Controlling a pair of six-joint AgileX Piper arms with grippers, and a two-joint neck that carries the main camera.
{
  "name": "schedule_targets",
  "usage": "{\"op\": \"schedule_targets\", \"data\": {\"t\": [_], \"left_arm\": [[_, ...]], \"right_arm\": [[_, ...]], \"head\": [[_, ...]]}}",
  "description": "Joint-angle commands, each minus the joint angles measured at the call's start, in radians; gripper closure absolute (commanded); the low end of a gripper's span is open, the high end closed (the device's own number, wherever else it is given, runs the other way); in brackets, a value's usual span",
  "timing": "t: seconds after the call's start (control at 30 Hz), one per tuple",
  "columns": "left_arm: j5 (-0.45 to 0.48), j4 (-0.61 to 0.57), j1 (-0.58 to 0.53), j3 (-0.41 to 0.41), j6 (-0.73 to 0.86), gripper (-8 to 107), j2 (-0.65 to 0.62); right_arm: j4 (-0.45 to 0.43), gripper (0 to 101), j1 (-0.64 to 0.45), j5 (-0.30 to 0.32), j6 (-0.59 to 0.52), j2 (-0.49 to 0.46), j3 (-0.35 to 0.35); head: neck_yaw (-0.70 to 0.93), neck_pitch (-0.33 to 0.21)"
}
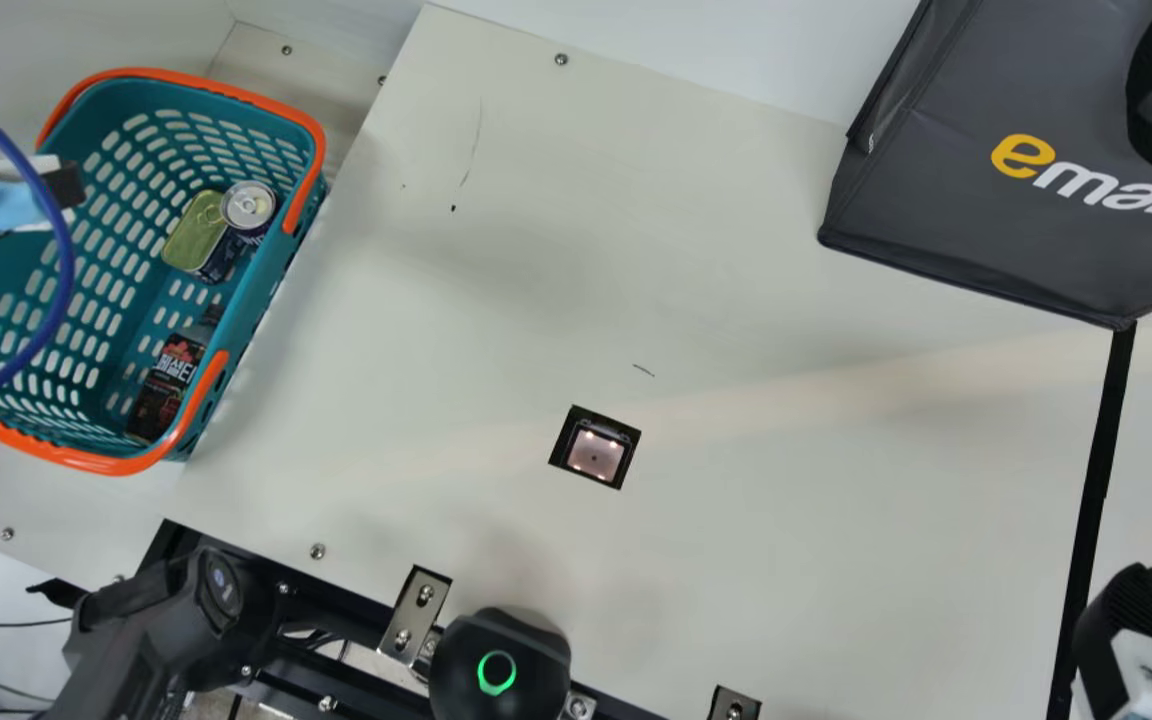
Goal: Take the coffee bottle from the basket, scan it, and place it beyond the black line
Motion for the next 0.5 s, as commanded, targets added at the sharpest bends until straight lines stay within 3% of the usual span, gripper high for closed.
{"op": "schedule_targets", "data": {"t": [0.0, 0.47], "left_arm": [[0.015, -0.003, 0.022, -0.003, 0.021, 9, 0.014], [0.063, 0.024, 0.013, -0.005, 0.06, 9, 0.107]], "right_arm": [[0.0, 10, 0.0, 0.0, 0.0, 0.0, 0.0], [0.0, 10, 0.0, 0.0, 0.0, 0.0, 0.0]], "head": [[0.002, -0.026], [0.002, -0.026]]}}
